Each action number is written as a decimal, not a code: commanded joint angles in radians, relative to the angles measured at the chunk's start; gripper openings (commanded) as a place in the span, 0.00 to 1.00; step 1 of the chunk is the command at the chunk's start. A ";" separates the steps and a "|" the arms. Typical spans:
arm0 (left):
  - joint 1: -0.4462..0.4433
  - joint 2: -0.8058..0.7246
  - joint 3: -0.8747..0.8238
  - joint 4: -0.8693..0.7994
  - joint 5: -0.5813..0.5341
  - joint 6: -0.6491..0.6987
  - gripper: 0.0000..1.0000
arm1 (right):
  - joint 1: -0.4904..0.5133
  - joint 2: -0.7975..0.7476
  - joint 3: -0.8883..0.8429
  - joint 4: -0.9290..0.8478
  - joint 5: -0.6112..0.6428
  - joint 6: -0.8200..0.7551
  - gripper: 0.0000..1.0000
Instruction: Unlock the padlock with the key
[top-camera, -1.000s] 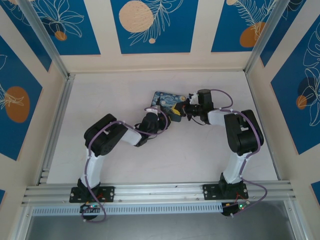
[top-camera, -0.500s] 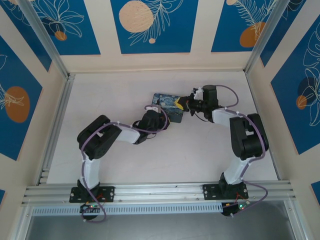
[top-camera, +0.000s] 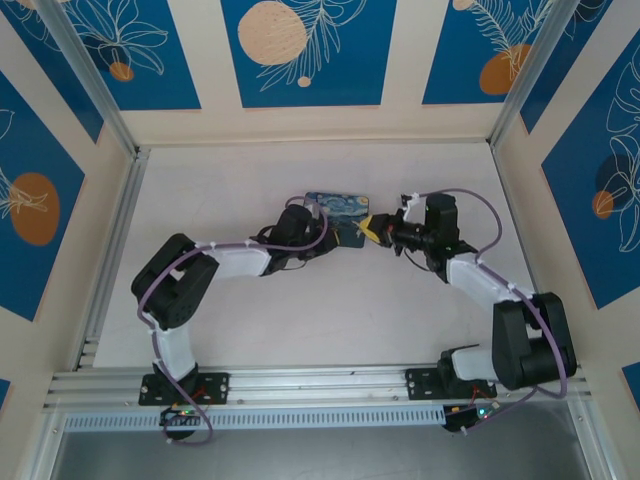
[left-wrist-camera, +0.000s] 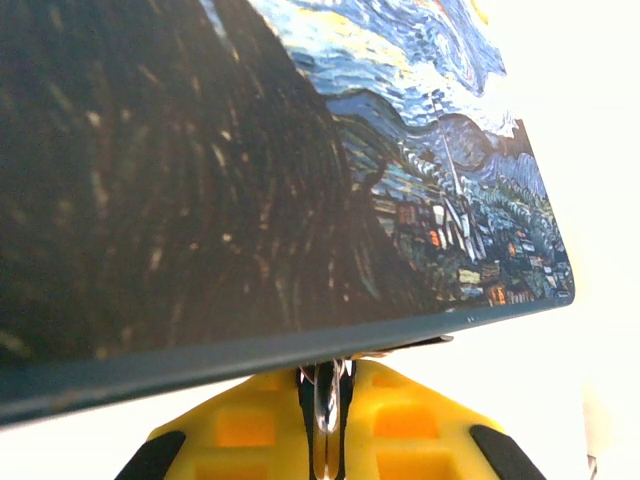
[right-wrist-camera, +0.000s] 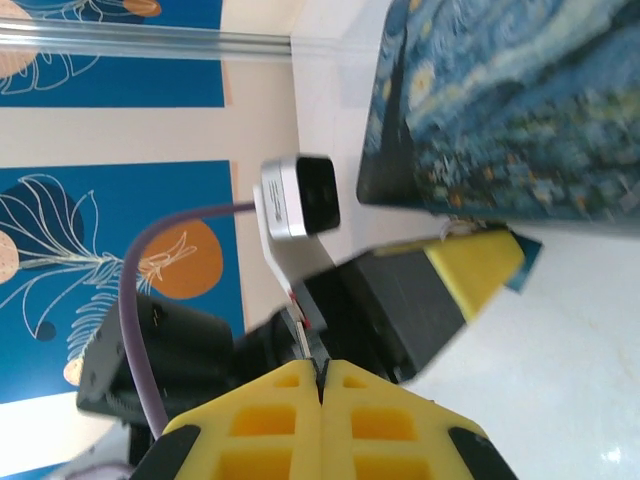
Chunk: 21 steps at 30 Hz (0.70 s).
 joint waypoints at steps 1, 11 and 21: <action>0.022 -0.044 0.033 -0.015 0.076 -0.051 0.00 | -0.005 -0.070 -0.072 -0.057 0.006 -0.019 0.00; 0.031 -0.067 0.036 0.052 0.147 -0.174 0.00 | 0.024 -0.050 -0.223 0.136 0.038 0.075 0.00; 0.044 -0.104 0.052 0.090 0.205 -0.251 0.00 | 0.046 -0.022 -0.277 0.259 0.097 0.122 0.00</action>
